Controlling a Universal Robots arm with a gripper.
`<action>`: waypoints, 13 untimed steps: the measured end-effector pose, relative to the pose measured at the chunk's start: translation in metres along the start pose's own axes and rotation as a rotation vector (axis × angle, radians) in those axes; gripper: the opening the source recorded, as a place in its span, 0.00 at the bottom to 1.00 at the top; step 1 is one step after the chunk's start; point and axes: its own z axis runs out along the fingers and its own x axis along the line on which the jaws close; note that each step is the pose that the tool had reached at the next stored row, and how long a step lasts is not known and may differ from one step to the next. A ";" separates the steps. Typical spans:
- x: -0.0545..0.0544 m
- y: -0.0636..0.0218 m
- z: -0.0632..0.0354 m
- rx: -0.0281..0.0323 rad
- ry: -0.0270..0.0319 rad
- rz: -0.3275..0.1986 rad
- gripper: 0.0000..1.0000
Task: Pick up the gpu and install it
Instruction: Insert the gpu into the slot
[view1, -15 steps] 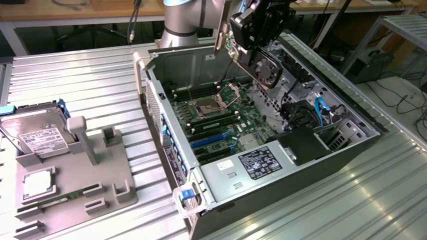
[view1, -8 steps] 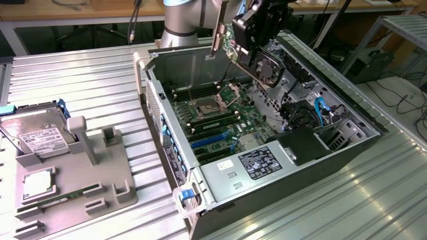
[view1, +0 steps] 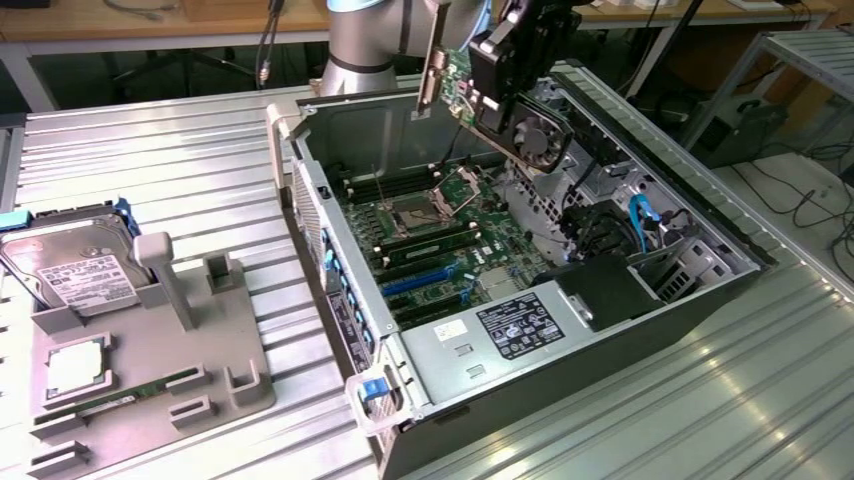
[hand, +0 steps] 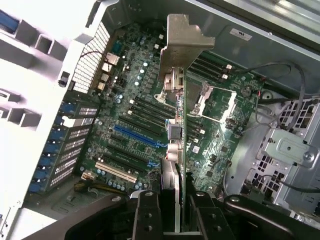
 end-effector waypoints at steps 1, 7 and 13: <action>0.000 0.0000 0.0000 -0.0002 0.0003 -0.010 0.27; 0.000 0.0000 0.0000 -0.0011 0.0029 -0.083 0.27; 0.000 0.0000 0.0000 -0.0020 0.0051 -0.148 0.27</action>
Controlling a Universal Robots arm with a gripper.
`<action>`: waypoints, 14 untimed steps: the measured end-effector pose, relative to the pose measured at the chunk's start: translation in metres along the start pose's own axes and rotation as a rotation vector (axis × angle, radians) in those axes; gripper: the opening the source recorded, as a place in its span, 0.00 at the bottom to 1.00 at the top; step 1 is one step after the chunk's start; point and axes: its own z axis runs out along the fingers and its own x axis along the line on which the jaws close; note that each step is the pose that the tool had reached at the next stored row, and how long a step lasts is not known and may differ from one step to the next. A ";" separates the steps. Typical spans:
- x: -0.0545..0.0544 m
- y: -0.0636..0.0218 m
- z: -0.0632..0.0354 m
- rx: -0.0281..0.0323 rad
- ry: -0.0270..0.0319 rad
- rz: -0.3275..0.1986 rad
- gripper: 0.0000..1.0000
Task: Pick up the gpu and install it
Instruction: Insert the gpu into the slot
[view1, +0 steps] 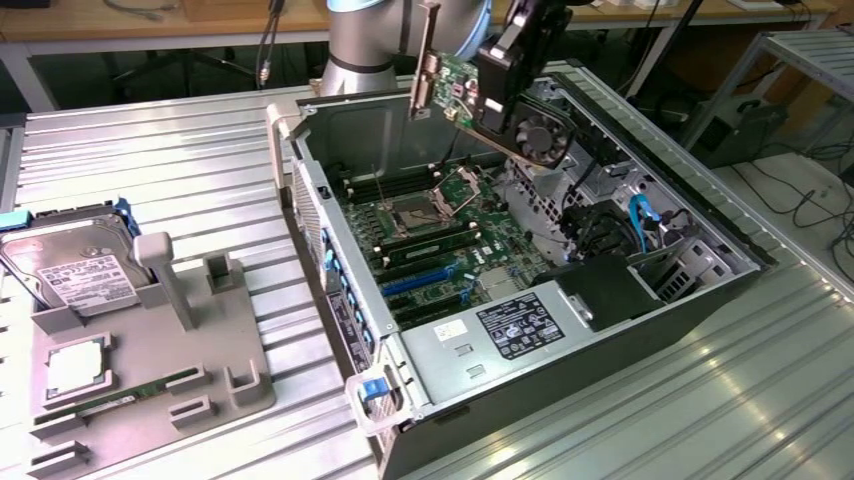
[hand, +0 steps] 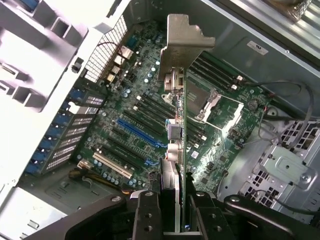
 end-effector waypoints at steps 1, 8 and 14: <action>0.000 0.0000 0.0000 -0.0002 0.0004 -0.011 0.27; 0.000 0.0000 0.0000 -0.0012 0.0031 -0.089 0.27; 0.000 0.0000 0.0000 -0.0021 0.0053 -0.154 0.27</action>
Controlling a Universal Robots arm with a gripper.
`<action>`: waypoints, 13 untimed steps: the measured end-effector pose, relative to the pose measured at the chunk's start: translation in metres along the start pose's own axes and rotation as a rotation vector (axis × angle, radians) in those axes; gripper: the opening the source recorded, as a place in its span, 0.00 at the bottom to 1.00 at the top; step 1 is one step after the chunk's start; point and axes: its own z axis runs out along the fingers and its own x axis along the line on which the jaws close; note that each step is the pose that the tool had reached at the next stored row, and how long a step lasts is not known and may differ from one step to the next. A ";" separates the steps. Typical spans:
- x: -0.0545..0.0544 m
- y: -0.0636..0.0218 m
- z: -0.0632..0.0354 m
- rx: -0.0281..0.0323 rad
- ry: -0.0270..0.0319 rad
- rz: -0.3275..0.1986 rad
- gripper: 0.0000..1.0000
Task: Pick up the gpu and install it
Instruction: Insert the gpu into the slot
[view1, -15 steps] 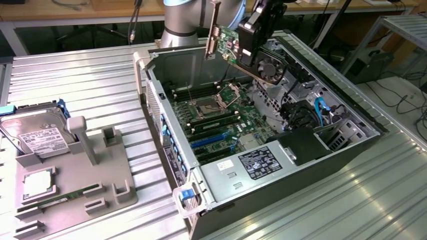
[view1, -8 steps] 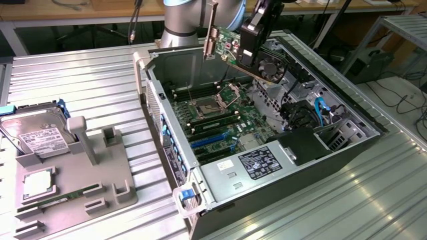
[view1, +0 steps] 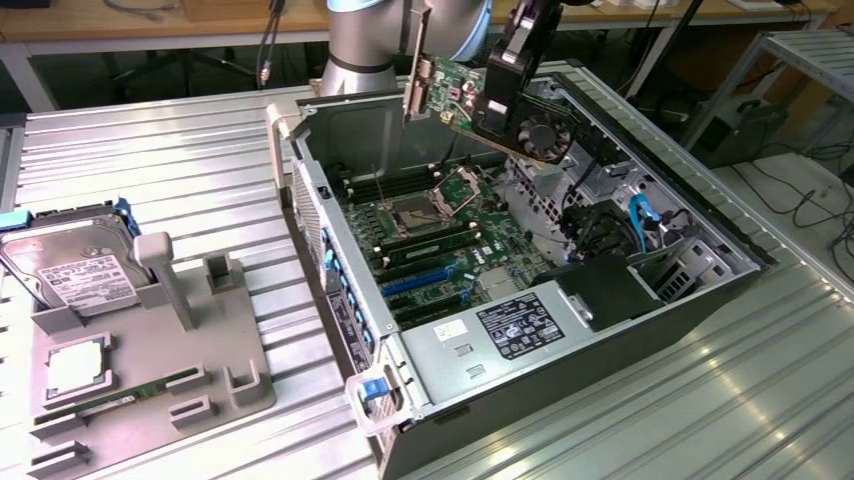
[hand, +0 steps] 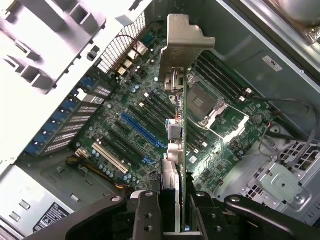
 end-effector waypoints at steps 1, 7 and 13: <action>0.000 0.0000 0.0000 -0.0001 0.0004 -0.011 0.27; 0.000 0.0000 0.0000 -0.0012 0.0030 -0.088 0.27; 0.000 0.0000 0.0000 -0.0024 0.0062 -0.179 0.27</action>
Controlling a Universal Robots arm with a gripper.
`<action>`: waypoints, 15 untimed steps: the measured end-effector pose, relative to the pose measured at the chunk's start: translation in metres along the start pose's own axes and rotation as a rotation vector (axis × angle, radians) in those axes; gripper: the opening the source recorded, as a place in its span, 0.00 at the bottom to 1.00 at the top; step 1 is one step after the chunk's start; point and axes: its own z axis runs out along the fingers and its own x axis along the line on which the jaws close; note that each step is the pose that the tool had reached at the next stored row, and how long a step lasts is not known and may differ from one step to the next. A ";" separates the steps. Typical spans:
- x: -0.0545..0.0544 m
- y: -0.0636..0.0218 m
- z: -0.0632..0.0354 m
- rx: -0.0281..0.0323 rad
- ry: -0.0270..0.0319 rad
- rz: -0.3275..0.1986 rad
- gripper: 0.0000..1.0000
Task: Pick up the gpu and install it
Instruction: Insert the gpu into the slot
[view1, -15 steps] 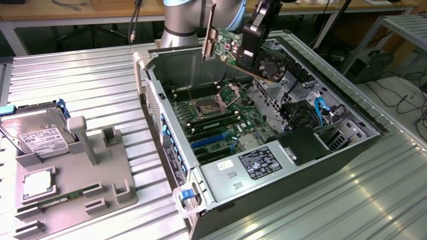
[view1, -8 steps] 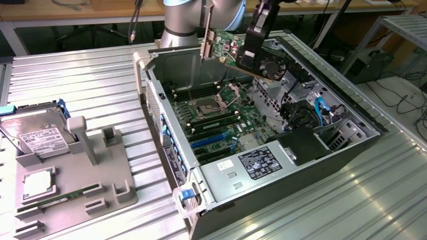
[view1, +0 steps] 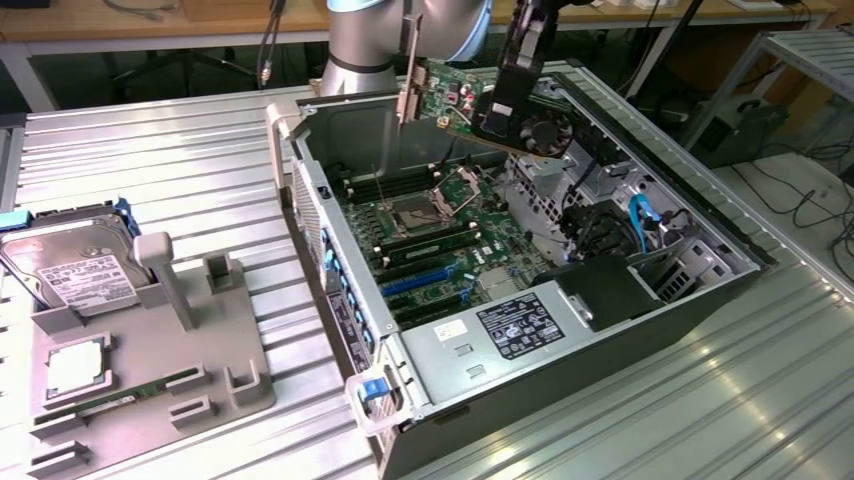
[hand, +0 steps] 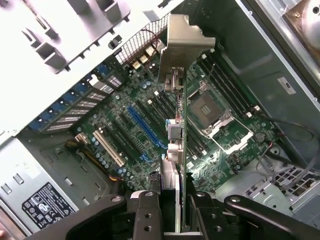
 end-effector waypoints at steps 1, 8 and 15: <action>0.000 0.0000 0.0000 -0.0002 0.0004 -0.012 0.27; 0.000 0.0000 0.0000 -0.0014 0.0034 -0.100 0.27; 0.000 0.0000 0.0000 -0.0026 0.0065 -0.189 0.27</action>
